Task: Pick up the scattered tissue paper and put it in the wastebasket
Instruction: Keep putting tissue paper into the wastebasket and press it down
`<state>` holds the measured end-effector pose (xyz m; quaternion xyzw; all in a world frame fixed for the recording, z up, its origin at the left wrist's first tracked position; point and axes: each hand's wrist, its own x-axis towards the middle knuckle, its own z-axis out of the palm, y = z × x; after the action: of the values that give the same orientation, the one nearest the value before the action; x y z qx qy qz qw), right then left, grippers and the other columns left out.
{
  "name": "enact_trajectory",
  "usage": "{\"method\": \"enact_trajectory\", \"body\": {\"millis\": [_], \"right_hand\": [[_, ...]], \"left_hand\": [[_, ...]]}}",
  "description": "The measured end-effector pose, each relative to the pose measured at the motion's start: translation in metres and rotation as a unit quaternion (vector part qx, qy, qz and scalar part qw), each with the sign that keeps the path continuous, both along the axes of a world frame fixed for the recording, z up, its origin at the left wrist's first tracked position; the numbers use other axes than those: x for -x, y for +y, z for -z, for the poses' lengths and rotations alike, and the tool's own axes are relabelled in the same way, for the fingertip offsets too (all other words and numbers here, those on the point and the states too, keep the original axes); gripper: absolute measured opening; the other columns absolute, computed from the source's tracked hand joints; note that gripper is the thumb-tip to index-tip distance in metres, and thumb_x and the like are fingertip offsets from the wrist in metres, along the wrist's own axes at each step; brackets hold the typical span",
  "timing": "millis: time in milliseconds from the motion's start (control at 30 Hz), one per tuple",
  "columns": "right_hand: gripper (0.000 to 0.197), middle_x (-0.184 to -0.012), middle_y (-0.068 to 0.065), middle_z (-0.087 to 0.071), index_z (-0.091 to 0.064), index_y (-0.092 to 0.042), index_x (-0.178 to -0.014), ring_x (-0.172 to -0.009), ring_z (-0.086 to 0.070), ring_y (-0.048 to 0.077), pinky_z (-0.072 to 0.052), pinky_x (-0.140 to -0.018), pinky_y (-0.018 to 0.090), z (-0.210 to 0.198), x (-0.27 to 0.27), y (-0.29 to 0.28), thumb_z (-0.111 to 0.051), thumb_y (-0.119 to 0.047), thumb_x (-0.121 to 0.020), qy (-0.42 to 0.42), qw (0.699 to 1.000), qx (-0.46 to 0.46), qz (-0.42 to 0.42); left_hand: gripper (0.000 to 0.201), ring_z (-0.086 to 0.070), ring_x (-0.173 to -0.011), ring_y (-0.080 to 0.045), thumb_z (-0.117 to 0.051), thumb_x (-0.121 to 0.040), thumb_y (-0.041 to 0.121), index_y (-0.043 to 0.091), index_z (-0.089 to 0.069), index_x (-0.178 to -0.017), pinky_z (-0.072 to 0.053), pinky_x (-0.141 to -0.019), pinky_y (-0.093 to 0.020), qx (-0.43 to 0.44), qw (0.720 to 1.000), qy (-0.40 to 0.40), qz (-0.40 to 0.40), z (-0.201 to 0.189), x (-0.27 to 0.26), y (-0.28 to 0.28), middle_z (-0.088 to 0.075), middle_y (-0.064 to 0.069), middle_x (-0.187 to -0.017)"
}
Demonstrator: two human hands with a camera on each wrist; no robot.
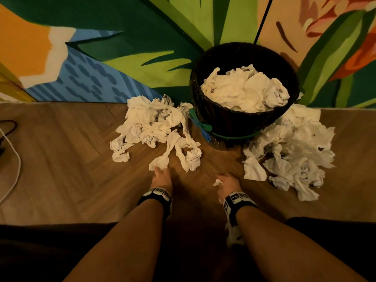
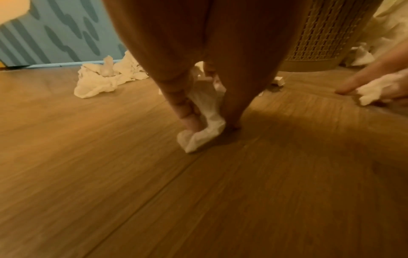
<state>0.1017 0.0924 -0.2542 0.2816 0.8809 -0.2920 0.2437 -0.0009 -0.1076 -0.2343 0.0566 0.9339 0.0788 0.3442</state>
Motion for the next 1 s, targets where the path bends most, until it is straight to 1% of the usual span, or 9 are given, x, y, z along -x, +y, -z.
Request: {"method": "enact_trajectory", "body": {"millis": [233,367,467,633,700,767,833,900,1000], "right_hand": [[0.032,-0.131,0.019,-0.058,-0.06,-0.004,-0.126,-0.12,-0.055,0.034,-0.044,-0.097,0.038,-0.033,0.001,0.028,-0.045,-0.017,-0.1,0.057,0.938,0.064,0.336],[0.027,-0.097,0.013,-0.067,-0.069,-0.006,-0.101,-0.087,-0.062,0.031,-0.049,-0.084,0.04,-0.065,0.006,0.052,-0.045,-0.017,-0.099,0.228,0.809,0.116,0.529],[0.025,-0.071,0.001,-0.053,-0.054,-0.019,-0.071,-0.064,-0.051,0.021,-0.043,-0.067,0.034,-0.108,0.019,0.078,-0.046,-0.012,-0.094,0.306,0.765,0.175,0.539],[0.016,-0.099,0.015,-0.055,-0.056,-0.009,-0.095,-0.083,-0.044,0.021,-0.037,-0.064,0.028,-0.194,0.043,0.123,-0.042,-0.003,-0.095,0.455,0.604,0.178,0.629],[0.034,-0.127,0.023,-0.052,-0.05,-0.002,-0.128,-0.1,-0.049,0.021,-0.044,-0.069,0.022,-0.22,0.05,0.131,-0.036,0.004,-0.097,0.502,0.621,0.17,0.577],[0.041,-0.128,0.016,-0.052,-0.05,-0.006,-0.128,-0.113,-0.051,0.023,-0.044,-0.083,0.017,-0.238,0.057,0.125,-0.033,0.009,-0.094,0.54,0.653,0.127,0.517],[0.046,-0.123,0.006,-0.053,-0.052,-0.013,-0.123,-0.113,-0.052,0.019,-0.039,-0.086,0.007,-0.244,0.06,0.109,-0.034,0.012,-0.089,0.551,0.713,0.081,0.426],[0.049,-0.118,0.004,-0.059,-0.044,-0.024,-0.127,-0.104,-0.059,0.02,-0.047,-0.089,0.025,-0.237,0.058,0.092,-0.039,0.008,-0.09,0.53,0.784,0.008,0.324],[0.04,-0.096,0.001,-0.062,-0.036,-0.032,-0.119,-0.076,-0.06,0.021,-0.046,-0.067,0.032,-0.213,0.053,0.079,-0.05,-0.006,-0.092,0.485,0.844,-0.058,0.221]], "left_hand": [[0.04,-0.065,-0.099,-0.027,-0.059,-0.094,0.016,0.017,-0.044,-0.131,-0.059,-0.081,-0.037,-0.157,0.98,0.066,-0.104,-0.02,0.003,0.009,-0.042,-0.012,-0.136],[0.008,-0.067,-0.078,-0.017,-0.055,-0.097,0.023,0.022,-0.06,-0.104,-0.058,-0.067,-0.031,-0.276,0.917,0.179,-0.227,-0.053,0.024,0.026,-0.062,-0.008,-0.113],[0.021,-0.068,-0.077,-0.02,-0.051,-0.099,0.036,0.019,-0.062,-0.107,-0.057,-0.066,-0.031,-0.369,0.836,0.2,-0.355,-0.094,0.053,0.041,-0.069,-0.007,-0.106],[0.027,-0.057,-0.089,-0.021,-0.052,-0.1,0.038,0.011,-0.057,-0.1,-0.037,-0.071,-0.022,-0.49,0.756,0.32,-0.295,-0.171,0.079,0.078,-0.062,-0.004,-0.095],[0.02,-0.052,-0.08,-0.013,-0.046,-0.102,0.029,0.011,-0.055,-0.106,-0.034,-0.067,-0.018,-0.545,0.735,0.31,-0.259,-0.201,0.078,0.099,-0.058,-0.001,-0.092],[0.023,-0.051,-0.073,-0.016,-0.036,-0.102,0.018,0.012,-0.054,-0.114,-0.04,-0.069,-0.026,-0.579,0.739,0.267,-0.217,-0.221,0.072,0.119,-0.055,-0.005,-0.087],[0.031,-0.058,-0.092,-0.038,-0.031,-0.102,0.013,0.017,-0.052,-0.124,-0.048,-0.082,-0.042,-0.571,0.781,0.214,-0.137,-0.231,0.062,0.135,-0.059,-0.024,-0.108],[0.038,-0.056,-0.11,-0.043,-0.032,-0.103,0.014,0.021,-0.046,-0.139,-0.046,-0.095,-0.048,-0.513,0.836,0.195,-0.019,-0.232,0.052,0.145,-0.053,-0.026,-0.128],[0.046,-0.063,-0.076,-0.021,-0.046,-0.101,0.015,0.027,-0.033,-0.143,-0.051,-0.067,-0.035,-0.448,0.857,0.234,0.102,-0.218,0.042,0.15,-0.062,-0.005,-0.105]]}}
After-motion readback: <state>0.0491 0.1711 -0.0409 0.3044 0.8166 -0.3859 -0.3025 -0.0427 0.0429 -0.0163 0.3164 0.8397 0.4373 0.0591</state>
